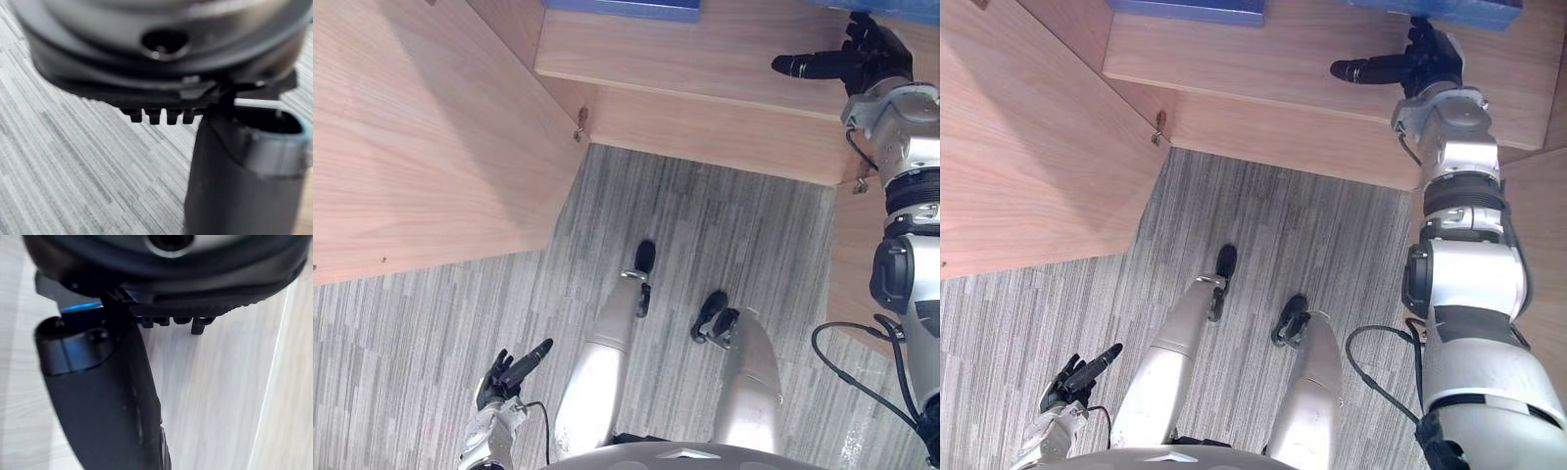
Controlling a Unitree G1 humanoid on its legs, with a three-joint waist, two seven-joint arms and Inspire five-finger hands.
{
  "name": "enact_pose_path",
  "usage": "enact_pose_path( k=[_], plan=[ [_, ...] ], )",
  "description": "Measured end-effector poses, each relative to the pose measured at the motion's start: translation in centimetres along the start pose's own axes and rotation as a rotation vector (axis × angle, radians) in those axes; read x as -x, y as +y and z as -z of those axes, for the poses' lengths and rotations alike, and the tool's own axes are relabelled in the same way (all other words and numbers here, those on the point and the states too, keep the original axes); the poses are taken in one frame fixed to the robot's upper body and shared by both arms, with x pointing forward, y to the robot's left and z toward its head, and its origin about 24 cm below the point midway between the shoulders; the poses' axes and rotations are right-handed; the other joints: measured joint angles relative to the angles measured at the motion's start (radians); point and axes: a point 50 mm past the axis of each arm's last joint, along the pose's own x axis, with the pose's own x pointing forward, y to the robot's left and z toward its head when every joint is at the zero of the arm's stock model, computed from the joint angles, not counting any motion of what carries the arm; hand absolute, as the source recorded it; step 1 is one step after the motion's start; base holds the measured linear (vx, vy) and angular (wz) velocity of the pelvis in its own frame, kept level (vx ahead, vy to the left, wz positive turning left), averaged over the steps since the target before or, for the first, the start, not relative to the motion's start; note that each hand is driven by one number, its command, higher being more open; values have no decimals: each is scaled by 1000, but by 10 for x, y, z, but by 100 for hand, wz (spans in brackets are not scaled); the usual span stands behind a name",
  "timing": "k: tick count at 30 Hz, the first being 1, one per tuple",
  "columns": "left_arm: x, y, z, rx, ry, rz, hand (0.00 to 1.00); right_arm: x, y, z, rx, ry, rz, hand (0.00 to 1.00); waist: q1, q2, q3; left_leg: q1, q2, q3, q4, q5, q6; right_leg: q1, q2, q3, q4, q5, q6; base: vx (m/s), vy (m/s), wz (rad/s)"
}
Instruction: Walk over to the cabinet, pick up the folder, carry it to the office cabinet, place the folder inside the office cabinet, then close the office cabinet door
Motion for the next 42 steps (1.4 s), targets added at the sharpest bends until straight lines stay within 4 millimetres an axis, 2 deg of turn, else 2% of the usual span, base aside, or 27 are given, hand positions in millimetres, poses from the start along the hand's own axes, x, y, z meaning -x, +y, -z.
enact_pose_path(
  k=[4,6,9,10,15,19,24,26,30,34,36,40,42],
  plan=[
    [0,0,0,1,0,0,100,1,3,4,32,-1,-23,100,1,-4,-2,1,1,3,-1,0,0,0,0,3,-2,2,2,0,0,0],
    [0,0,1,2,2,-1,100,2,10,12,73,3,-50,100,0,-15,-8,6,2,7,-6,0,0,2,1,6,-5,3,2,2,-10,-4],
    [0,0,2,1,10,8,100,4,16,30,168,52,-75,100,1,-25,-13,40,3,8,-24,2,2,36,4,3,-28,8,4,15,-12,-2],
    [1,1,5,1,20,2,100,7,23,48,223,99,-99,100,2,-36,-24,71,3,10,-42,2,2,65,6,3,-47,10,6,34,-20,-4],
    [1,2,5,-2,22,6,100,15,40,82,241,172,-162,100,1,-62,-50,114,11,9,-73,2,2,114,21,-3,-95,23,7,37,-21,-5],
    [1,3,5,-7,24,20,100,21,49,101,338,213,-203,100,2,-64,-60,149,10,12,-91,2,2,147,21,-4,-113,25,10,11,-12,-1],
    [3,10,8,-77,49,15,100,36,71,136,550,281,-302,100,2,-71,-95,197,10,13,-121,1,-1,191,24,-6,-141,25,10,10,-31,-1],
    [3,10,9,-93,56,21,100,39,74,142,571,294,-315,100,3,-71,-97,209,10,13,-125,1,-2,205,25,-7,-148,25,11,0,0,0],
    [4,8,16,-115,82,32,100,52,83,166,557,346,-367,100,4,-76,-116,239,16,11,-143,0,-4,238,35,-11,-176,32,10,4,-11,-2],
    [5,8,17,-120,88,37,100,59,83,177,554,385,-390,100,4,-76,-118,269,17,12,-163,2,-6,266,38,-12,-196,38,11,1,-5,-1],
    [5,8,18,-120,89,37,100,65,86,187,544,420,-419,100,3,-76,-118,282,17,12,-179,7,-5,277,40,-13,-212,44,12,0,0,0],
    [5,6,18,-130,92,43,100,104,94,242,532,659,-525,100,19,-75,-120,312,22,14,-208,9,-5,314,51,-17,-259,58,18,21,-1,-2],
    [5,6,20,-136,96,47,100,120,99,258,511,728,-561,100,18,-75,-120,332,27,17,-214,10,-5,339,59,-18,-283,65,20,71,-3,-7]
  ],
)
